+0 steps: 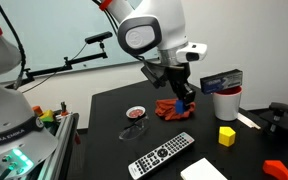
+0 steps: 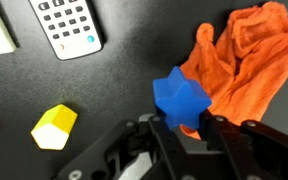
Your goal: Put the blue block on the plate, then put the yellow block on the blue block, then put the orange block on the yellow block
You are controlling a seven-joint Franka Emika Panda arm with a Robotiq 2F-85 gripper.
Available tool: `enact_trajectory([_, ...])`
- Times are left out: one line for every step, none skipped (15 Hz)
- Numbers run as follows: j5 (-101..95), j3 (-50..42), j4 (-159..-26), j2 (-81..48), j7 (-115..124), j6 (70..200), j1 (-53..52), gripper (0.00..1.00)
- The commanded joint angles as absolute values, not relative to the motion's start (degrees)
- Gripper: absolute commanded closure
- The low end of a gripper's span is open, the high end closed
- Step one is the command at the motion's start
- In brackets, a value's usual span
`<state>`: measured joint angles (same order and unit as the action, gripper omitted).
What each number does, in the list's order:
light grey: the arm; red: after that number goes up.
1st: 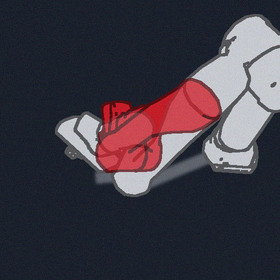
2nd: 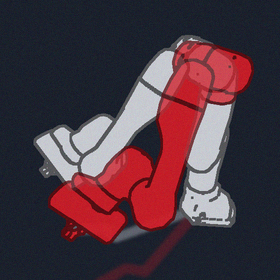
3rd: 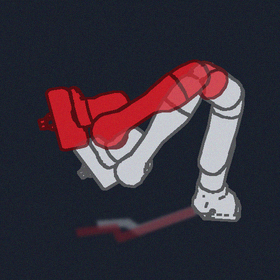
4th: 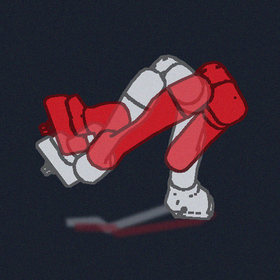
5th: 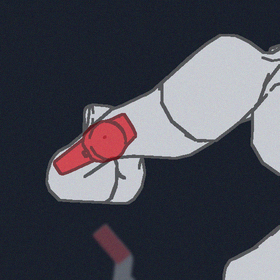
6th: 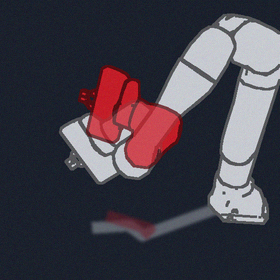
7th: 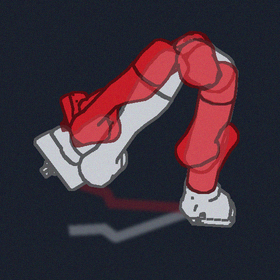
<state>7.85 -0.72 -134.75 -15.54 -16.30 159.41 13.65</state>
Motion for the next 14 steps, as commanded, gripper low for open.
enact_trajectory([8.3,1.2,-140.7,-8.8,-21.7,159.8,13.5,0.92])
enact_trajectory([8.5,1.8,-142.5,-7.3,-22.7,160.1,12.9,0.92])
enact_trajectory([8.9,2.5,-143.9,-6.3,-23.7,160.7,12.3,0.92])
enact_trajectory([9.3,3.0,-145.4,-5.6,-24.7,161.9,11.6,0.92])
enact_trajectory([9.5,3.4,-146.3,-5.0,-25.4,161.9,10.8,0.92])
enact_trajectory([9.8,3.9,-147.5,-4.4,-26.0,162.2,10.0,0.92])
enact_trajectory([9.9,4.3,-148.7,-3.6,-26.6,162.3,9.1,0.92])
enact_trajectory([9.9,4.6,-149.9,-2.9,-27.2,162.5,8.4,0.92])
enact_trajectory([10.0,5.0,-151.0,-2.5,-27.8,162.7,7.6,0.92])
enact_trajectory([10.1,5.3,-152.1,-2.0,-28.5,162.8,6.9,0.92])
enact_trajectory([10.2,5.4,-153.0,-1.5,-29.1,162.9,6.3,0.92])
enact_trajectory([10.5,5.7,-154.1,-1.0,-30.0,163.0,5.6,0.92])
enact_trajectory([10.8,5.8,-155.2,-0.2,-30.9,163.0,5.0,0.92])
enact_trajectory([11.1,5.9,-156.2,0.5,-32.0,163.0,4.4,0.92])
